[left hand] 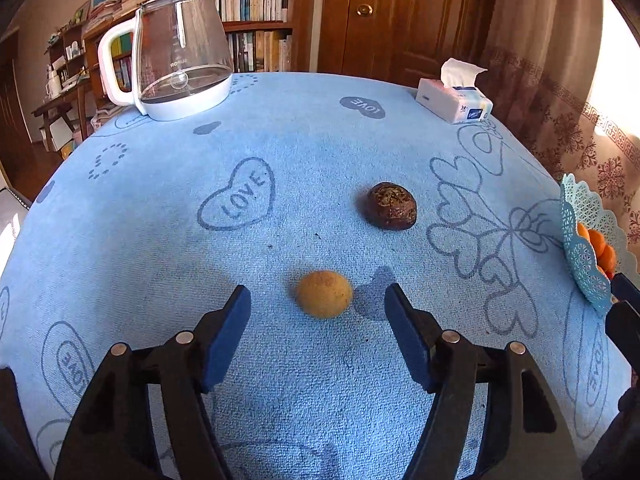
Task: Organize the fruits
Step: 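Grasp the last small tan fruit with the left tool, then grasp the dark brown round fruit with the right tool while the left holds the tan fruit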
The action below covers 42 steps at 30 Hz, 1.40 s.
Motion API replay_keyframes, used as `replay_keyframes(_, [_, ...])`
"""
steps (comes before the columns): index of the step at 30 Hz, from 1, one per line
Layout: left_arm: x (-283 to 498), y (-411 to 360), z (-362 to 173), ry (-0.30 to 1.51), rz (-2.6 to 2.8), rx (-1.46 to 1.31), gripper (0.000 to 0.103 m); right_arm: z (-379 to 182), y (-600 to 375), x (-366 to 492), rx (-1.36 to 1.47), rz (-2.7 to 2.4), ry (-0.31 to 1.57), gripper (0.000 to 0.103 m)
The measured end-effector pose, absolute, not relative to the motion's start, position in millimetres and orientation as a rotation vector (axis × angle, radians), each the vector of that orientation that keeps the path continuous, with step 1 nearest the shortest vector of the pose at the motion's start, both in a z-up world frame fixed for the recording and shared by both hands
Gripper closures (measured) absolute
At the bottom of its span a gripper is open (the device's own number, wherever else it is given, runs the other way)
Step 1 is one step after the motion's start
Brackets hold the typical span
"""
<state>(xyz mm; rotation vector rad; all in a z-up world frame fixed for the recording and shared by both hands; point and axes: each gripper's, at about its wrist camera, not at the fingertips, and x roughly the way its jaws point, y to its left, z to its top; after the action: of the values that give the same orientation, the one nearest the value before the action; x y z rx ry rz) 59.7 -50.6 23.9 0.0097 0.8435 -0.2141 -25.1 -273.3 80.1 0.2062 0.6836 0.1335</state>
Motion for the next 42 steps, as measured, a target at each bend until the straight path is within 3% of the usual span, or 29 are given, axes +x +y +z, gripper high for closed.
replay_keyframes(10, [69.4,-51.3,18.2,0.876,-0.239,0.001,0.074,72.9,-272.9,-24.7,0.216,0.115,0.700,0.006])
replay_keyframes(23, [47.3,-27.6,44.9,0.720,-0.128,-0.005,0.074,66.0,-257.5,-22.6,0.151,0.131,0.712,0.006])
replay_keyframes(42, [39.4,8.9,41.0,0.731,-0.047,-0.076,0.074,51.1,-195.3,78.6,0.079,0.215,0.832,0.006])
